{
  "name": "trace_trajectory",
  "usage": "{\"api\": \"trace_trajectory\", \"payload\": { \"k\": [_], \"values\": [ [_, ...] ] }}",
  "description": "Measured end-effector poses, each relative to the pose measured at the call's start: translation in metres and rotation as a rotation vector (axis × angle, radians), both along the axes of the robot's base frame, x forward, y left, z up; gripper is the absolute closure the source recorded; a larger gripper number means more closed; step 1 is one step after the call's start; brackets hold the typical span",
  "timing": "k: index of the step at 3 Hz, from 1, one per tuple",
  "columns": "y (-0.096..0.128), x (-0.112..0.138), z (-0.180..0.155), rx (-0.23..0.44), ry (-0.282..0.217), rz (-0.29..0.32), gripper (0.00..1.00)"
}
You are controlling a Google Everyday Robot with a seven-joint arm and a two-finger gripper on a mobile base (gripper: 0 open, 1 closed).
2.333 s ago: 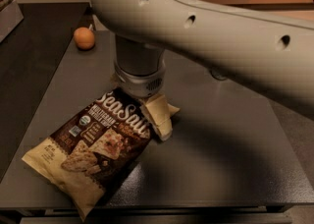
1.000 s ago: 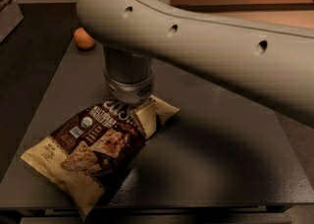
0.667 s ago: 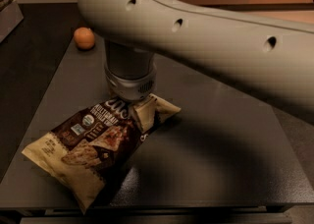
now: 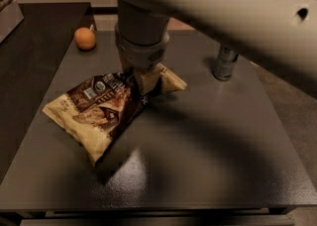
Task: Move brown chip bag near orange
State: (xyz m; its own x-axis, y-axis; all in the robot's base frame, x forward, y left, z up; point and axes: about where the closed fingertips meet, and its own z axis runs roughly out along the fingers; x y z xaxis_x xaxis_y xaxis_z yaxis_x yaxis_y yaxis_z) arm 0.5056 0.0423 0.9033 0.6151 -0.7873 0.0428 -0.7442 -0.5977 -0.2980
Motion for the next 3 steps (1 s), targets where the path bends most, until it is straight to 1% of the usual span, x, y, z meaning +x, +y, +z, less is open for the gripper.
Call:
{"api": "trace_trajectory", "payload": {
  "k": [1, 2, 3],
  "values": [
    [-0.004, 0.034, 0.022, 0.018, -0.116, -0.019, 1.0],
    [0.0, 0.073, 0.03, 0.046, -0.209, -0.019, 1.0],
    [0.007, 0.116, 0.023, 0.047, -0.275, -0.007, 1.0]
  ]
}}
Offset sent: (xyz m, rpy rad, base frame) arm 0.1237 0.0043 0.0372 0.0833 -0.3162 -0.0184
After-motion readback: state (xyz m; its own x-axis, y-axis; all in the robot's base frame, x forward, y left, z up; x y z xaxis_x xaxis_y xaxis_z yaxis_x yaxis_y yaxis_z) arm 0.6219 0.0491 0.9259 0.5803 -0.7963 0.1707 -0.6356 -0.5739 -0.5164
